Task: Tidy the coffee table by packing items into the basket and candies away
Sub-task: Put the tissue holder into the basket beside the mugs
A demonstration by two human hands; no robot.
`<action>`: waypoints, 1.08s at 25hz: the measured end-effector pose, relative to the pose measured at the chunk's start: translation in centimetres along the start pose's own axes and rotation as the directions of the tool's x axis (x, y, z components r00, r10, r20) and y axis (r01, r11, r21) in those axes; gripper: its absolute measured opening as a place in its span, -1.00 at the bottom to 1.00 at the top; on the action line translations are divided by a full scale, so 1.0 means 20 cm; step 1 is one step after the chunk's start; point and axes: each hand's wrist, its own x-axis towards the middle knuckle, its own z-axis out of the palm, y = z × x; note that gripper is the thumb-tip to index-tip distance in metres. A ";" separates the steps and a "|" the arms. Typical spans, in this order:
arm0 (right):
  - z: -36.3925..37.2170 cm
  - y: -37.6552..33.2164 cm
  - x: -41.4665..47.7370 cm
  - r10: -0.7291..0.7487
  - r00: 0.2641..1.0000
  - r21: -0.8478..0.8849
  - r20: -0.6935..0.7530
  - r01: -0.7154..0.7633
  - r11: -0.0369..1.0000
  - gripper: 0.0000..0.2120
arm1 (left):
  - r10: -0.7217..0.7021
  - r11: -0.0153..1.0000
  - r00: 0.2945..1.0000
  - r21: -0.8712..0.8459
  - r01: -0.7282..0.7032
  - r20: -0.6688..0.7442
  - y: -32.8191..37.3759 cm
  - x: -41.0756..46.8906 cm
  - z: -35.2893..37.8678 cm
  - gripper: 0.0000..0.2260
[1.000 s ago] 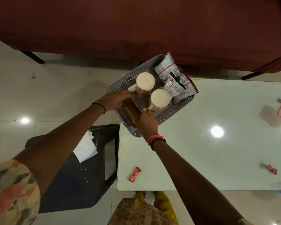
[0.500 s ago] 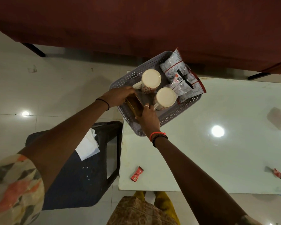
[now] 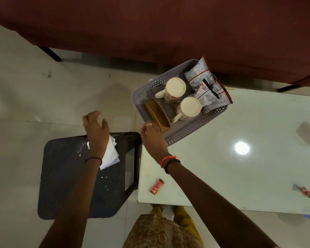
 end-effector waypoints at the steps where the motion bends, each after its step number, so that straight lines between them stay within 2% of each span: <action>1: 0.06 -0.03 -0.01 0.011 0.997 0.040 0.080 -0.014 0.999 -0.78 | -0.120 0.992 0.992 0.027 0.121 -0.050 -0.10 -0.07 -0.03 -0.70; 3: 0.19 -0.09 -0.03 0.061 0.978 0.147 0.197 -0.091 0.985 -0.72 | -0.302 0.920 0.947 0.226 0.319 -0.105 -0.29 -0.18 -0.07 -0.65; 5: 0.31 -0.13 -0.04 0.107 0.956 0.184 0.272 -0.161 0.970 -0.57 | -0.413 0.852 0.907 0.315 0.418 -0.084 -0.40 -0.26 -0.07 -0.56; 9: 0.46 -0.17 -0.03 0.146 0.931 0.201 0.336 -0.222 0.954 -0.41 | -0.451 0.892 0.889 0.052 0.448 0.082 -0.45 -0.30 -0.02 -0.66; 14: 0.55 -0.14 -0.02 0.232 0.907 0.292 0.351 -0.341 0.893 -0.50 | -0.606 0.769 0.782 -0.144 0.623 0.145 -0.47 -0.25 -0.01 -0.60; 16: 0.56 -0.11 0.00 0.276 0.897 0.296 0.346 -0.383 0.875 -0.57 | -0.614 0.759 0.772 -0.148 0.634 0.162 -0.47 -0.24 -0.02 -0.65; 18: 0.55 -0.09 0.01 0.287 0.891 0.304 0.351 -0.399 0.865 -0.62 | -0.568 0.793 0.806 -0.151 0.591 0.169 -0.45 -0.23 -0.03 -0.67; 20: 0.54 -0.07 0.01 0.281 0.884 0.329 0.374 -0.409 0.851 -0.65 | -0.535 0.790 0.828 -0.250 0.560 0.166 -0.41 -0.24 -0.04 -0.68; 23: 0.47 -0.05 0.02 0.240 0.870 0.398 0.430 -0.422 0.815 -0.57 | -0.524 0.692 0.819 -0.443 0.569 0.234 -0.33 -0.24 -0.02 -0.68; 25: 0.38 -0.04 0.02 0.172 0.845 0.529 0.506 -0.461 0.713 -0.47 | -0.506 0.662 0.816 -0.480 0.575 0.280 -0.27 -0.24 0.00 -0.64; 27: 0.28 -0.03 0.02 0.094 0.826 0.660 0.555 -0.507 0.555 -0.44 | -0.456 0.643 0.830 -0.525 0.557 0.321 -0.20 -0.23 0.02 -0.59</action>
